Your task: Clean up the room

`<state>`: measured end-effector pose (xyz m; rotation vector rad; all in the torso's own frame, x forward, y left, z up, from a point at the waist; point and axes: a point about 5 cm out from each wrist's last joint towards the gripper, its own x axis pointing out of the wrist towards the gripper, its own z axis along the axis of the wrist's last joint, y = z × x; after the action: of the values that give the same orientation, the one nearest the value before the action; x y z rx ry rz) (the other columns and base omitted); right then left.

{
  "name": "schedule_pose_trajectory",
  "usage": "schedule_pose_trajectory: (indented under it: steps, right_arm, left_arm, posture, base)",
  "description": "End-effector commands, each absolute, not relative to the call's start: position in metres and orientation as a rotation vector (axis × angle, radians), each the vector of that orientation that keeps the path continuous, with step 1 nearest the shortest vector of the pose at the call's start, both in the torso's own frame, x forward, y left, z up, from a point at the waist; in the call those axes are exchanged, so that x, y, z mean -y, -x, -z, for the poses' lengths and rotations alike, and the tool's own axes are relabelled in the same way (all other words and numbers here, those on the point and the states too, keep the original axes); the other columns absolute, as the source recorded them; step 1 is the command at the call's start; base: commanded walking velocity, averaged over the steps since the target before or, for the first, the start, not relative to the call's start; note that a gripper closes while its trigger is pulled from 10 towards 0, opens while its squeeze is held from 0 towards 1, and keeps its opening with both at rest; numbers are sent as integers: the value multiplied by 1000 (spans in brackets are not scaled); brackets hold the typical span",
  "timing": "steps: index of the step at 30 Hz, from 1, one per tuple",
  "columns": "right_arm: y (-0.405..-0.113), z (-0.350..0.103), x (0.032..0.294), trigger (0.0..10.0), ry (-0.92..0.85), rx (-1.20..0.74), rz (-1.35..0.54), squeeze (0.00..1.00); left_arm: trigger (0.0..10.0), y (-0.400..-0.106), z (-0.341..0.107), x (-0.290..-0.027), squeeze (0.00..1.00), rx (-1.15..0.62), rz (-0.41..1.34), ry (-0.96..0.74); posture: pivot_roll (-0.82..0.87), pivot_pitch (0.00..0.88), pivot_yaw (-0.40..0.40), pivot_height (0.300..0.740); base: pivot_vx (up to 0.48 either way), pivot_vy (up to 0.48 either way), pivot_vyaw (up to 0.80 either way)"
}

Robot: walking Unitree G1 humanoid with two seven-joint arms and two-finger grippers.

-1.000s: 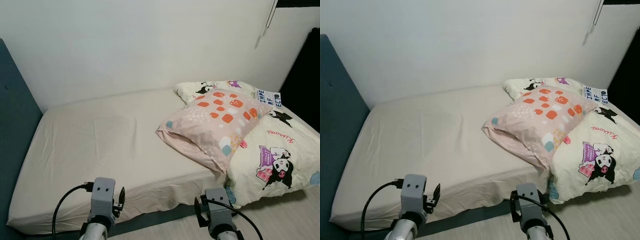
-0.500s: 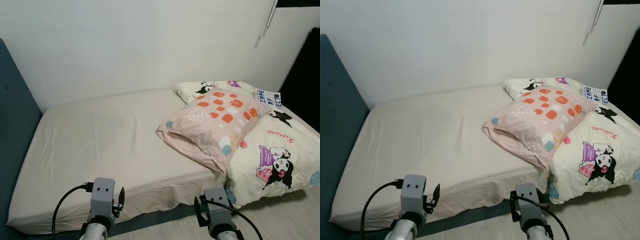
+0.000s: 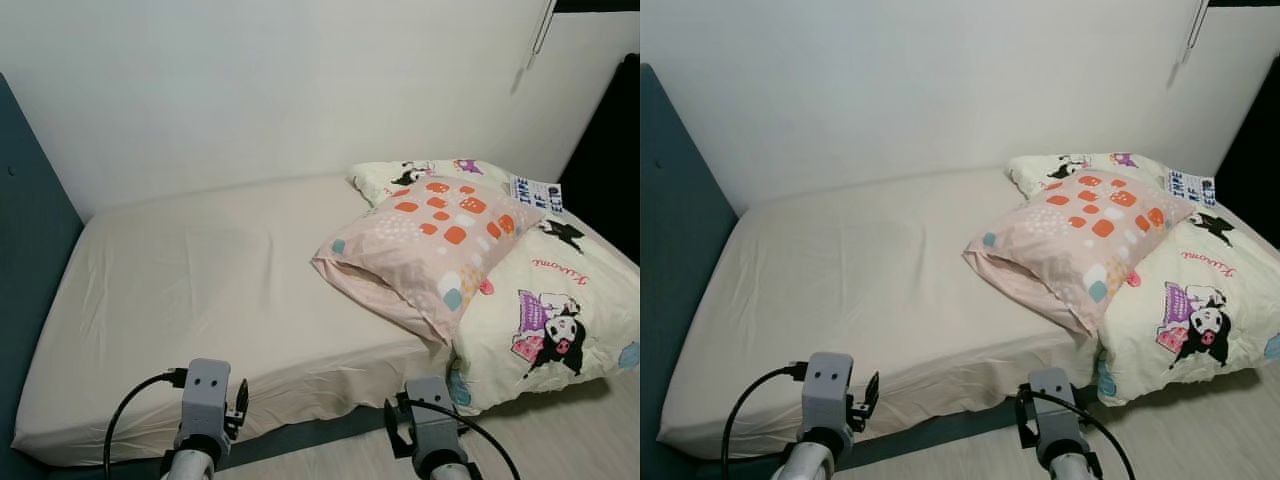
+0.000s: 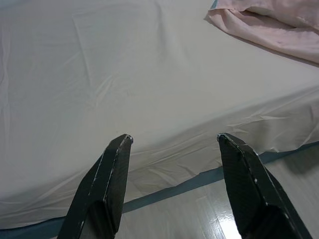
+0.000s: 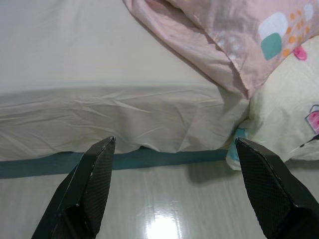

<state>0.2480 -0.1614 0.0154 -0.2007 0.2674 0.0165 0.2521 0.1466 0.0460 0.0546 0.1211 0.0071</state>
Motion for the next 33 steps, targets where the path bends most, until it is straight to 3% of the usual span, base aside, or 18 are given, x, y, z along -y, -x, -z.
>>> schedule_pose_trajectory:
  steps: [1,21,33]
  right_arm:
    - [-244,-13,159,10000,191,-271,-24,0]
    - [-250,-15,165,10000,187,-278,15,0]
    - [-246,-19,165,10000,97,-257,20,0]
  left_arm:
    - [10000,-247,-39,-149,0,-154,-19,-57]
    - [10000,-250,-41,-147,0,-150,-20,-56]
    - [10000,-251,-41,-146,0,-151,-13,-58]
  posture:
    - [-26,149,5,740]
    - [-40,159,2,740]
    - [-47,164,9,740]
  base:
    - [0,0,0]
    - [0,0,0]
    - [0,0,0]
